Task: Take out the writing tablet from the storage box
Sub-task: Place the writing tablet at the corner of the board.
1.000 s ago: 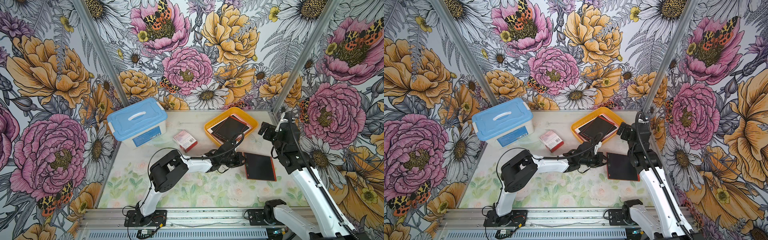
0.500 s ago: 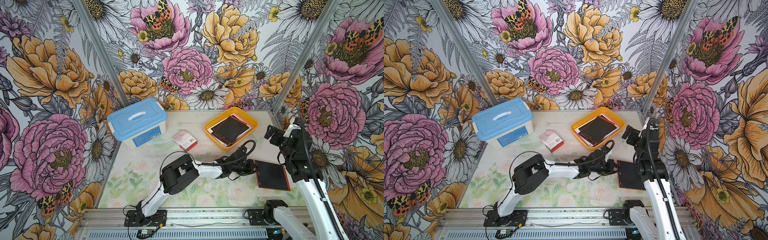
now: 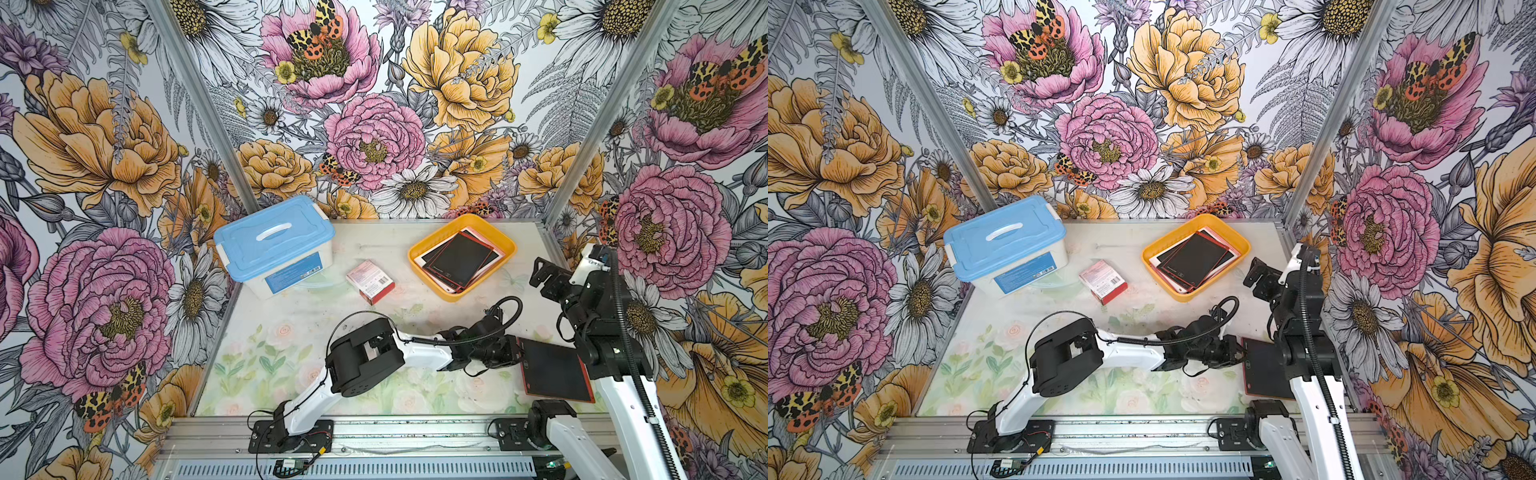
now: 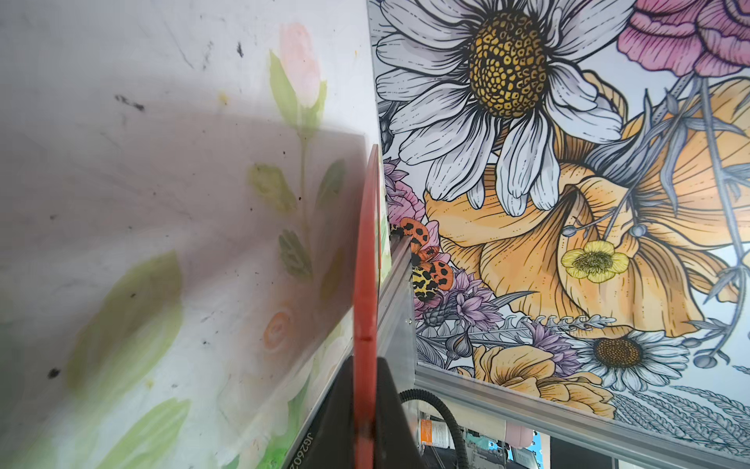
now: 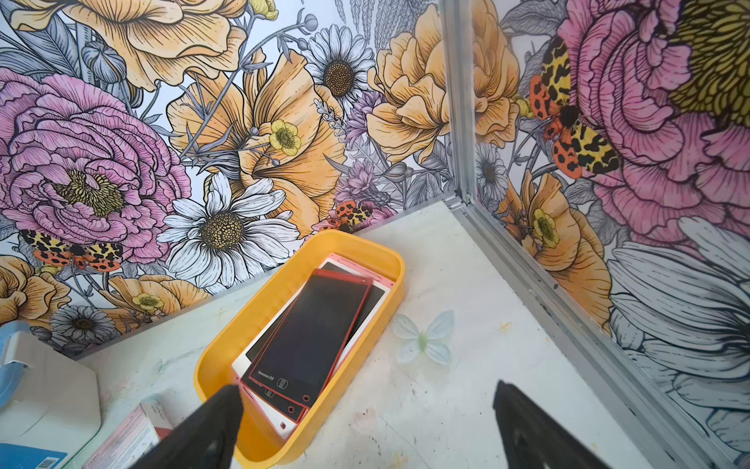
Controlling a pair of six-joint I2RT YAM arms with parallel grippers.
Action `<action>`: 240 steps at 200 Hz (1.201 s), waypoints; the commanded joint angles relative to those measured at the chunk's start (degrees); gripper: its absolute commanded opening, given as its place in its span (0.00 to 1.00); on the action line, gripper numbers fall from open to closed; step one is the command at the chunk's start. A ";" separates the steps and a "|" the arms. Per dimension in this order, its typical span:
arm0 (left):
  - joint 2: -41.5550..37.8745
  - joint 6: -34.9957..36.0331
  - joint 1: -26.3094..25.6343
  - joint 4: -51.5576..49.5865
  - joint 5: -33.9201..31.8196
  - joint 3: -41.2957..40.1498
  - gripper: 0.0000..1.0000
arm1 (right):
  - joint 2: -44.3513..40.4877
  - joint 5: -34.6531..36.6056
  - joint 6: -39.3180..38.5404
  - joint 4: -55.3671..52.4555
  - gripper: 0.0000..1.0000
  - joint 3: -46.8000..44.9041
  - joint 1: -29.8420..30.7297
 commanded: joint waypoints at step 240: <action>3.62 -3.04 -1.75 -10.71 -6.76 5.46 0.00 | -3.14 -1.08 0.56 -2.89 0.99 -0.93 -0.39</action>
